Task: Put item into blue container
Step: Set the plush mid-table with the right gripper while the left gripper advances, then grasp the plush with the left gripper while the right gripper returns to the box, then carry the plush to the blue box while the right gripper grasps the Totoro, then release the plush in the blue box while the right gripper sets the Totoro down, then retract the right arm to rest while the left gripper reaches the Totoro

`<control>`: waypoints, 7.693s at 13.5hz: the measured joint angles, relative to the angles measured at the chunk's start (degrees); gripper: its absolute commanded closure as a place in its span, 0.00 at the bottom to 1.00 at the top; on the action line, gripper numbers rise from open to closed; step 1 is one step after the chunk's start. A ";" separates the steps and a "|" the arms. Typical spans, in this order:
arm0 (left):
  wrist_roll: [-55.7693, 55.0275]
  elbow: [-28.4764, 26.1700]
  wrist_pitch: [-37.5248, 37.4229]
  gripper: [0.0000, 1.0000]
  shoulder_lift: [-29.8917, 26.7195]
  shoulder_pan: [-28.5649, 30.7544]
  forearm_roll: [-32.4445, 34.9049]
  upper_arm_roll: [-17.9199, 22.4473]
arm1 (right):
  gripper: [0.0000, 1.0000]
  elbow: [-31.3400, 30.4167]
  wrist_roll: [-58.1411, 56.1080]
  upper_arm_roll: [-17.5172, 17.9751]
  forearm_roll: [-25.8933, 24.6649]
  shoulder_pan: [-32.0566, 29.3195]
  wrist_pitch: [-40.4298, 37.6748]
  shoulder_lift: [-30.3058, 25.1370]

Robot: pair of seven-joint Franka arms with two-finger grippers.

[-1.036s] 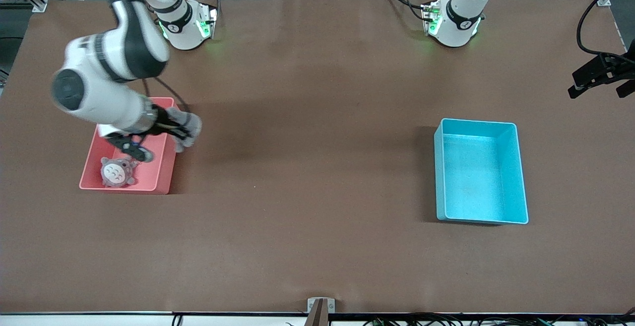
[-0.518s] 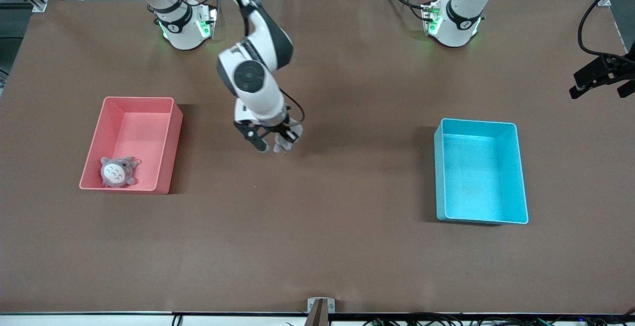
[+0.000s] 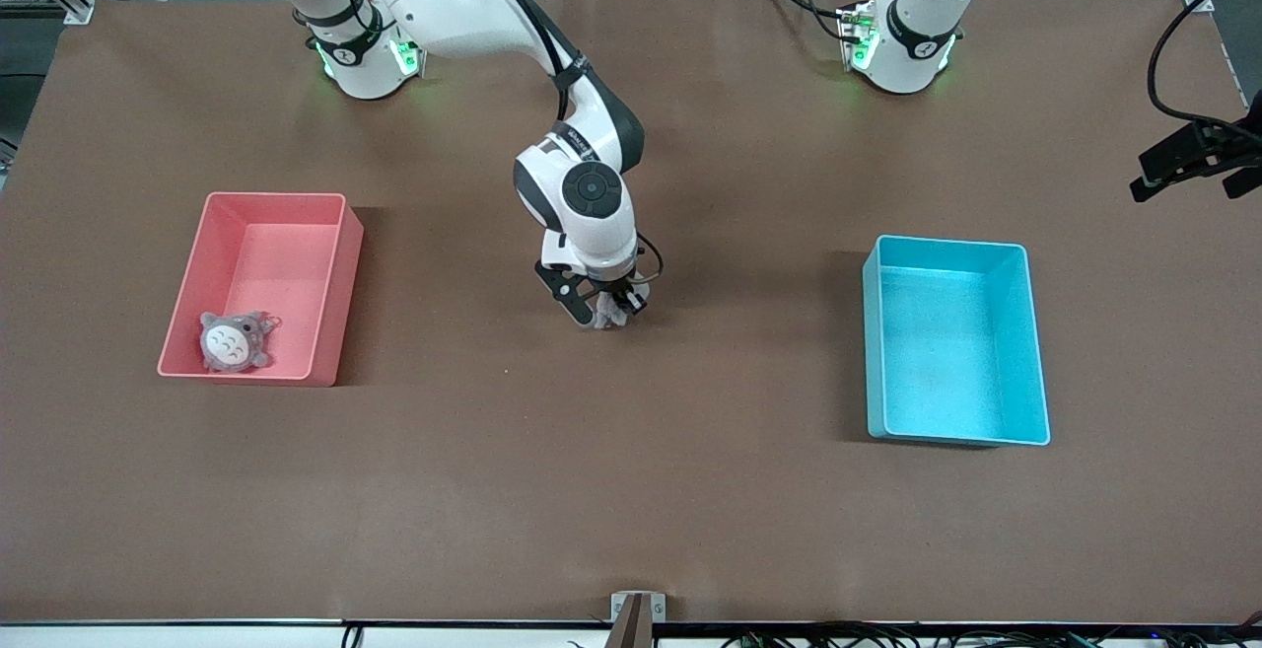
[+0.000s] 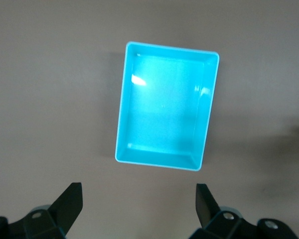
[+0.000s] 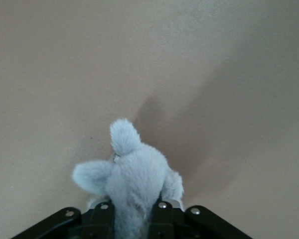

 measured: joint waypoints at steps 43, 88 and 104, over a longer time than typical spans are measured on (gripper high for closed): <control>-58.30 4.86 50.64 0.31 48.40 -30.67 0.18 -16.85 | 0.64 -35.24 -93.86 -2.62 -15.26 -54.17 19.27 -18.51; -6.17 -30.93 41.51 0.48 22.67 10.86 9.60 -16.05 | 0.00 17.36 -23.28 -2.37 0.41 -13.30 -24.05 -4.21; -18.63 -15.06 22.21 0.00 16.60 9.99 8.98 -32.60 | 0.00 12.12 -95.14 -3.10 -5.94 -48.65 -44.64 -18.00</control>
